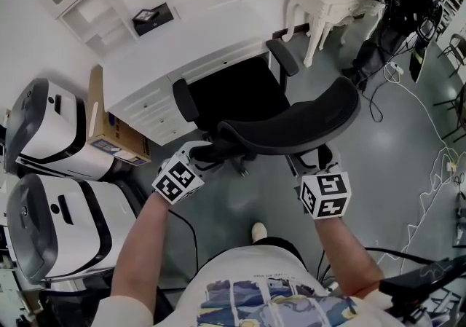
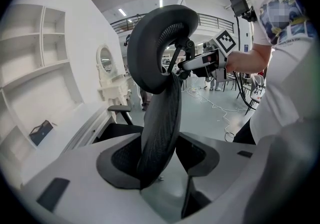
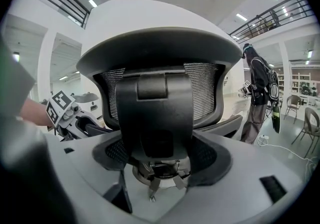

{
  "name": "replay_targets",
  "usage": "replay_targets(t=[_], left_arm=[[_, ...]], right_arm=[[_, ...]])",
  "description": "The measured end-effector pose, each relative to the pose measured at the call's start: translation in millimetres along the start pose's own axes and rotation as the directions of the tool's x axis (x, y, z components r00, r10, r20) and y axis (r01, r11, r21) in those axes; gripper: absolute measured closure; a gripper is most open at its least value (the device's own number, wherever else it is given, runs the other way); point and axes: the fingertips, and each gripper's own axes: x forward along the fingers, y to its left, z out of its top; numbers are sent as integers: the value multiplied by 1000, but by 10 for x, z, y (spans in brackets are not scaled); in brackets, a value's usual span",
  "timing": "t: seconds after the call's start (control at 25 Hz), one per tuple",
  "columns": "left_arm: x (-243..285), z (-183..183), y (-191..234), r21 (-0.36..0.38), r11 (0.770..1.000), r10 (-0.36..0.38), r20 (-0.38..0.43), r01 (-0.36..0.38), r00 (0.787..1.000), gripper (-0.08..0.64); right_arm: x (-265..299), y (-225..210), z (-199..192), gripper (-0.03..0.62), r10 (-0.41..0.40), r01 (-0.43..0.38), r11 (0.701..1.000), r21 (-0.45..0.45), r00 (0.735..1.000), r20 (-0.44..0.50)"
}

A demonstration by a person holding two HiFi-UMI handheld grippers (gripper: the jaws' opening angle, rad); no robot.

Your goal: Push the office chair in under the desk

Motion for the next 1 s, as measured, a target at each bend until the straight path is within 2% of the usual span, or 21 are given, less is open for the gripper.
replay_targets(t=[0.24,0.4,0.56,0.68,1.0], left_arm=[[11,12,-1,-11,1000,-4,2,4,1000,328],[22,4,17,-51,999,6,2,-6,1000,310],[-7,-20,33,-91,995,45,-17,-46,999,291],[-27,-31,32,-88,993,79,-27,-81,996,290],[-352,38,-25,-127,986,115,52,-107,992,291]], right_arm=[[-6,-17,-6,252,-4,4,1000,1,1000,4],[2,-25,-21,252,2,-2,1000,1,1000,9],[16,-13,-26,252,14,-14,1000,-2,1000,5],[30,-16,-48,252,21,-21,1000,-14,1000,-5],[-154,-17,-61,250,15,-15,999,-29,1000,6]])
